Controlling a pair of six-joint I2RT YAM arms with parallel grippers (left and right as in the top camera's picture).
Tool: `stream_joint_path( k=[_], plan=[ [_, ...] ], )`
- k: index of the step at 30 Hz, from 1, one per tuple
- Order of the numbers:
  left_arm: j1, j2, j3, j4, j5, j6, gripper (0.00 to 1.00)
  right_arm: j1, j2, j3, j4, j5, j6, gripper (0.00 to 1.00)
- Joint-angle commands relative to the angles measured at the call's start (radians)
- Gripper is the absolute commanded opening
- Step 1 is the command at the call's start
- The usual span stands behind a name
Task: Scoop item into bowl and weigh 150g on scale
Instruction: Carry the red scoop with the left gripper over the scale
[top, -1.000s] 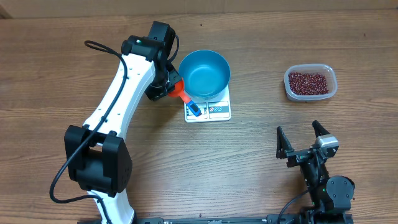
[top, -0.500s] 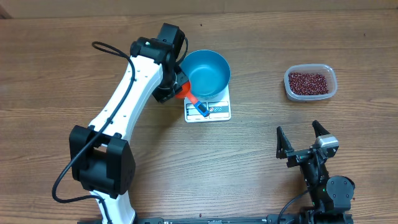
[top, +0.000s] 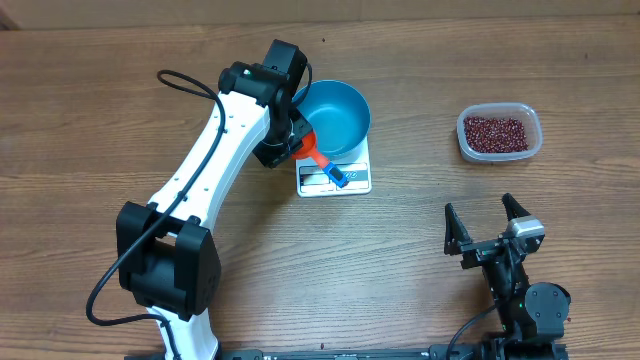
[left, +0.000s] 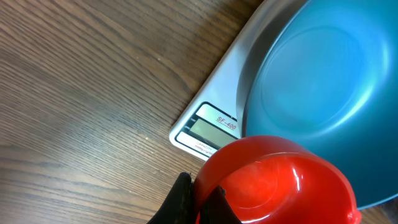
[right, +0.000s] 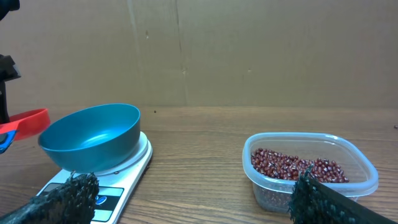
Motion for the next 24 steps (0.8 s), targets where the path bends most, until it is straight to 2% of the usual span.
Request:
stream_joint_path(
  k=[1,24],
  plan=[
    [-0.007,-0.028,0.026,0.005,0.022,-0.059,0.04,-0.001,-0.008,-0.011,0.003,0.003,-0.002,1.00],
    [-0.008,-0.028,0.026,0.047,-0.057,-0.032,0.04,-0.001,-0.008,-0.011,0.003,0.003,-0.002,1.00]
  ],
)
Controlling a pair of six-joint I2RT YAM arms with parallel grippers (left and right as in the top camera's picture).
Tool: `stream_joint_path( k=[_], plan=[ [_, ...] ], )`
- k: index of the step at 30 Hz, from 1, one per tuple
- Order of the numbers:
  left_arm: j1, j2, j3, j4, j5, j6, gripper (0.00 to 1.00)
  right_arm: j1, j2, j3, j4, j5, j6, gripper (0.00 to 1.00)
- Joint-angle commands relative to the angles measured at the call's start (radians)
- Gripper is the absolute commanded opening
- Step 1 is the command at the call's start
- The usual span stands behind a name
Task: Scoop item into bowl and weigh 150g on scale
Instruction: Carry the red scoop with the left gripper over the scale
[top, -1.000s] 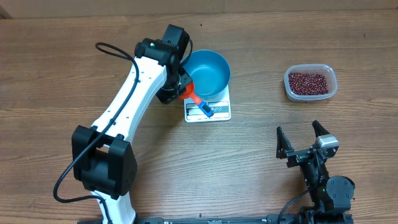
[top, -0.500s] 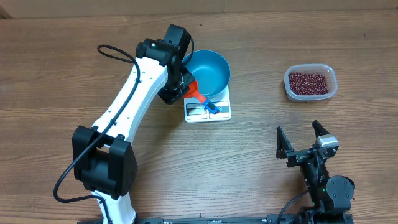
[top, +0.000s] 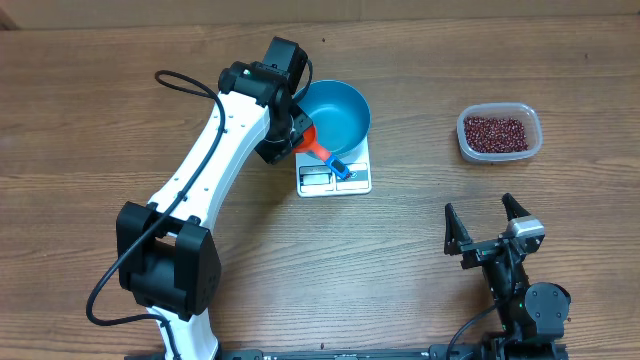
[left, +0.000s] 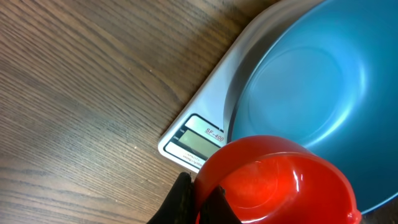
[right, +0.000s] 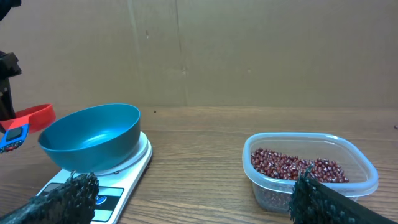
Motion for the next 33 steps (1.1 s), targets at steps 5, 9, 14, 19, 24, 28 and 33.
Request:
stream_joint_path(
  k=[5,9,14,19,24,28,33],
  plan=[
    [-0.014,-0.028,0.026,0.004,-0.032,0.014,0.04,-0.001,-0.008,-0.011,0.003,0.003,-0.002,1.00],
    [-0.026,-0.028,0.027,0.017,-0.032,0.014,0.04,-0.001,-0.008,-0.011,0.003,0.003,-0.002,1.00],
    [-0.053,-0.028,0.027,0.025,-0.037,0.014,0.04,-0.001,-0.008,-0.011,0.003,0.003,-0.002,1.00],
    [-0.081,-0.028,0.027,0.022,-0.066,-0.006,0.04,-0.001,-0.008,-0.011,0.003,0.003,-0.002,1.00],
    [-0.109,-0.028,0.027,0.035,-0.100,-0.008,0.04,-0.001,-0.008,-0.011,0.003,0.003,-0.002,1.00],
    [-0.128,-0.028,0.027,0.045,-0.133,-0.008,0.05,-0.001,-0.008,-0.011,0.003,0.003,-0.002,1.00],
    [-0.154,-0.028,0.027,0.055,-0.133,-0.016,0.05,-0.001,-0.008,-0.011,0.003,0.003,-0.002,1.00]
  ],
)
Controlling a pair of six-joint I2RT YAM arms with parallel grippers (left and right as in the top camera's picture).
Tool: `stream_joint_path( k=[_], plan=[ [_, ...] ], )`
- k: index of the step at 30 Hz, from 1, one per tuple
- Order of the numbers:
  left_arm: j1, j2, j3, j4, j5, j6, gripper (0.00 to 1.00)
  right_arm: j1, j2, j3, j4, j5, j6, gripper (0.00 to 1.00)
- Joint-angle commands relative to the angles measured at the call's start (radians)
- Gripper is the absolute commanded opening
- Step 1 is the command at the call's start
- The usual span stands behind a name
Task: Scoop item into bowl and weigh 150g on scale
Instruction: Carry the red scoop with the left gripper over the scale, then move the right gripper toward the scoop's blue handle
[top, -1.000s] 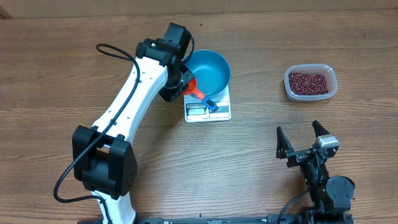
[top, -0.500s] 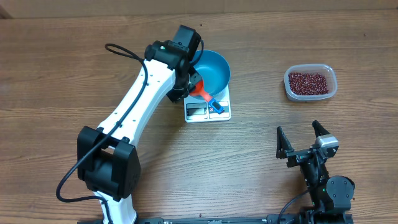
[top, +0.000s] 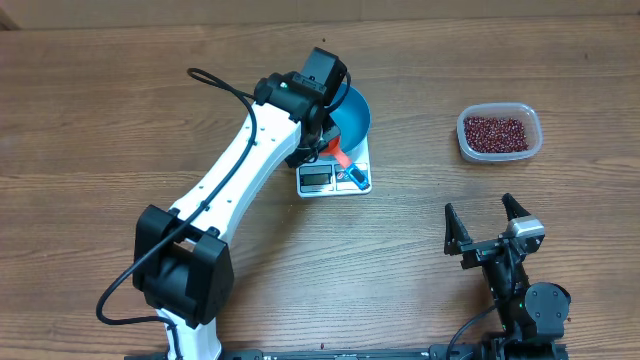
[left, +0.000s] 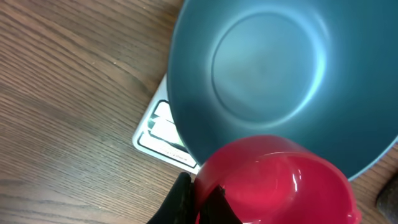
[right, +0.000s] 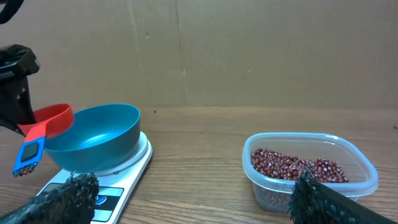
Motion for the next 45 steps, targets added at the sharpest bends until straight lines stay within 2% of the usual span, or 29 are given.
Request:
stream_joint_path(
  k=[1,18,20,25,28,34,40,45],
  plan=[
    [-0.027,-0.028,0.026,0.011,-0.033,-0.014,0.04,0.000,-0.008,-0.011,0.003,0.003,-0.002,1.00],
    [-0.110,-0.028,0.026,0.064,-0.039,-0.097,0.05,0.000,-0.008,-0.010,0.015,-0.002,0.004,1.00],
    [-0.111,-0.028,0.026,0.069,-0.039,-0.096,0.05,0.000,-0.008,-0.009,0.034,-0.027,0.067,1.00],
    [-0.113,-0.028,0.026,0.071,-0.038,-0.116,0.05,0.000,-0.008,0.067,0.031,-0.058,0.350,1.00],
    [-0.113,-0.028,0.026,0.080,-0.039,-0.123,0.04,0.000,-0.008,0.145,-0.039,-0.057,0.392,1.00],
    [-0.114,-0.028,0.026,0.094,-0.037,-0.146,0.04,-0.001,0.043,0.348,-0.297,-0.055,0.398,1.00],
    [-0.114,-0.028,0.026,0.108,-0.035,-0.183,0.04,0.000,0.236,0.572,-0.467,-0.111,0.408,1.00],
    [-0.114,-0.028,0.026,0.105,-0.027,-0.235,0.05,0.000,0.444,0.722,-0.541,-0.152,0.533,1.00]
  ],
)
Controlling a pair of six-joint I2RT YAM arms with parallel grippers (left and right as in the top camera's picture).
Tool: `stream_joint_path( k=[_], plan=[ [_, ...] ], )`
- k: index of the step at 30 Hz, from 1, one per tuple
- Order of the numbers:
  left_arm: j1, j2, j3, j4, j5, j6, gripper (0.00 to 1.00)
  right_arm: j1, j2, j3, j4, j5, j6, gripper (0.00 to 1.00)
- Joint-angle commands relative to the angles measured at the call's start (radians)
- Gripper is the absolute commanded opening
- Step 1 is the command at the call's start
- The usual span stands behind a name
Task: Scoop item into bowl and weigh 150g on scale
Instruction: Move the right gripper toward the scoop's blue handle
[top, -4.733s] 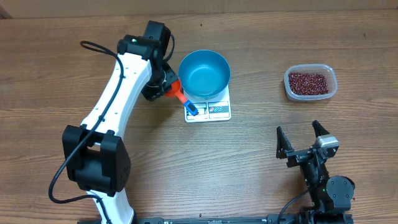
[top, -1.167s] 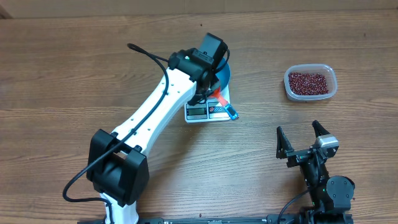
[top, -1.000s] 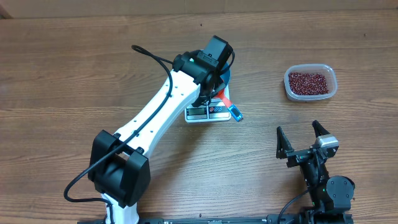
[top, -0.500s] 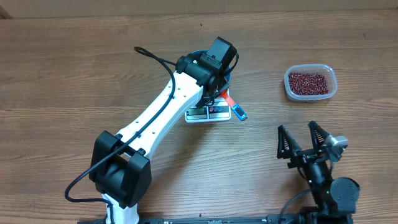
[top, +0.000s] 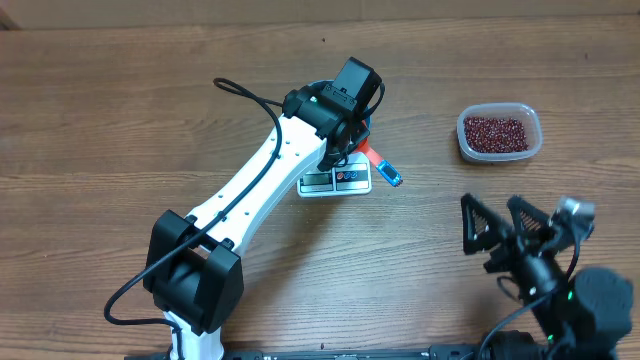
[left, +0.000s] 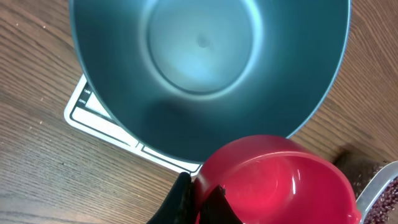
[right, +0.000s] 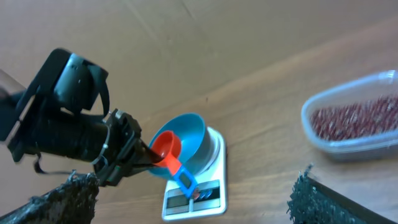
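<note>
An empty blue bowl (left: 205, 62) sits on the white scale (top: 335, 180); in the overhead view my left arm covers most of it. My left gripper (left: 200, 194) is shut on the empty red scoop (left: 280, 183), holding it just past the bowl's right rim, with its blue handle end (top: 390, 176) pointing towards the front right. The tub of red beans (top: 499, 133) stands at the far right. My right gripper (top: 497, 225) is open and empty near the front right, facing the bowl (right: 193, 140), the scoop (right: 166, 148) and the tub (right: 357, 118).
The left arm's white links (top: 260, 190) run diagonally from the front left up to the scale. A black cable (top: 245, 95) loops off the left wrist. A cardboard wall (right: 205, 37) backs the wooden table (top: 120, 120).
My left gripper has carried the scoop to the right, from over the bowl's left side to its right rim. My right arm has risen and tilted, and now looks down on the scale.
My left gripper held the empty red scoop at the bowl's left side, over the scale's display. It then stood further right at each moment, over the bowl and now at the right rim. The right gripper stayed open and still until it rose just now.
</note>
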Motion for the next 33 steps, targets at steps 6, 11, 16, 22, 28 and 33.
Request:
stream_joint_path(
  k=[6,11,16,22,28,33],
  plan=[
    [-0.006,-0.028,0.027,0.004,0.101,-0.136,0.05,-0.001,0.352,0.145,0.091,-0.272,0.087,1.00],
    [-0.006,-0.028,0.027,0.005,0.202,-0.181,0.04,-0.001,0.508,0.145,0.123,-0.303,0.273,1.00],
    [-0.006,-0.028,0.026,0.005,0.238,-0.195,0.04,-0.001,0.630,0.145,0.125,-0.343,0.333,1.00],
    [-0.006,-0.028,0.026,0.035,0.315,-0.196,0.04,-0.001,0.751,0.145,0.136,-0.449,0.293,0.98],
    [-0.006,-0.028,0.026,0.056,0.333,-0.203,0.04,-0.001,0.807,0.145,0.202,-0.548,0.253,0.96],
    [-0.006,-0.028,0.026,0.057,0.353,-0.223,0.04,-0.001,0.809,0.145,0.224,-0.548,0.251,0.96]
  ],
)
